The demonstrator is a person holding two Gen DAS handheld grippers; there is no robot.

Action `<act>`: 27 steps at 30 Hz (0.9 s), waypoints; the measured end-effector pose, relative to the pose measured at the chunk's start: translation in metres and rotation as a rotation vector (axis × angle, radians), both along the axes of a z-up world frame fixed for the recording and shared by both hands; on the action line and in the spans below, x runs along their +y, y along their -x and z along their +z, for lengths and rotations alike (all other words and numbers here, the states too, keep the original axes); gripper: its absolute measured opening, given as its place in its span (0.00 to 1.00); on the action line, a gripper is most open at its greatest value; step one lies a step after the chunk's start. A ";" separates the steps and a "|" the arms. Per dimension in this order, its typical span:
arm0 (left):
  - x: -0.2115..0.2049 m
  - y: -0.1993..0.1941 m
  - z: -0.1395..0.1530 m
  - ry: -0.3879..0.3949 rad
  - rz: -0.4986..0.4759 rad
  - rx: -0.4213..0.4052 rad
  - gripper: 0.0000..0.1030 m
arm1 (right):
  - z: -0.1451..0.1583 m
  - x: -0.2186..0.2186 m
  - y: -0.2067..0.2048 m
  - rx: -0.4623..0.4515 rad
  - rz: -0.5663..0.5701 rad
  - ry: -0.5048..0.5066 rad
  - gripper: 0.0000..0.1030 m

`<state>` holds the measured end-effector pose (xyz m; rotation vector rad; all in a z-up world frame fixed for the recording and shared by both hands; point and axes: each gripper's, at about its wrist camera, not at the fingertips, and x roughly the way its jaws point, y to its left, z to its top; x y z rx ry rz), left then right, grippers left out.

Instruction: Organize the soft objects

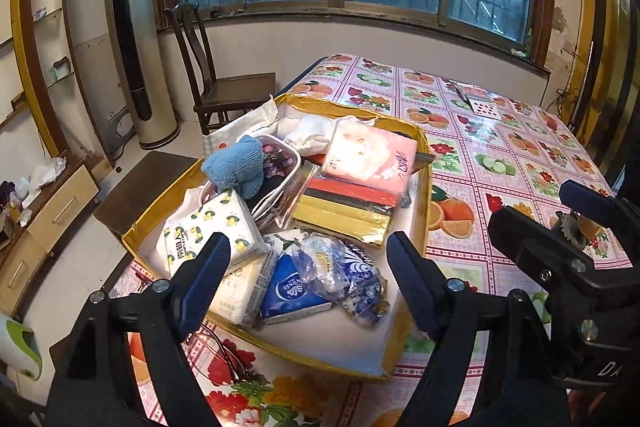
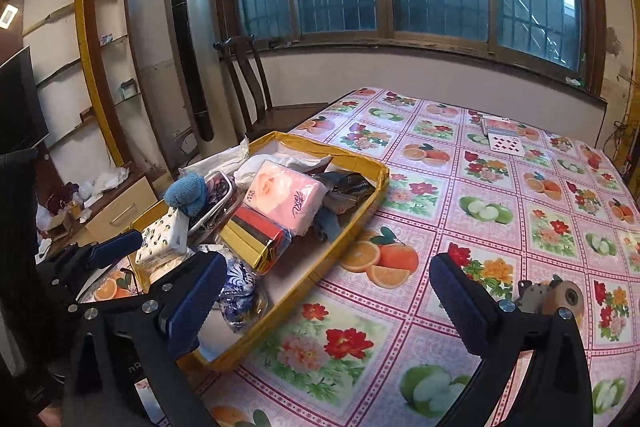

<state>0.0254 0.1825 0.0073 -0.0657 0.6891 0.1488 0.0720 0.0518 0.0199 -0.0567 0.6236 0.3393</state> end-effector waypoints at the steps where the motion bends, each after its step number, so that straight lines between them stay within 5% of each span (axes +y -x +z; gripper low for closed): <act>1: -0.004 0.002 0.000 -0.007 -0.002 -0.005 0.79 | -0.001 -0.004 0.001 0.006 -0.001 -0.005 0.99; 24: -0.037 0.010 -0.015 -0.054 -0.021 0.026 0.79 | -0.025 -0.053 0.016 0.049 -0.046 -0.085 0.99; 27: -0.036 0.011 -0.017 -0.007 -0.053 0.030 0.81 | -0.026 -0.057 0.016 0.052 -0.052 -0.093 0.99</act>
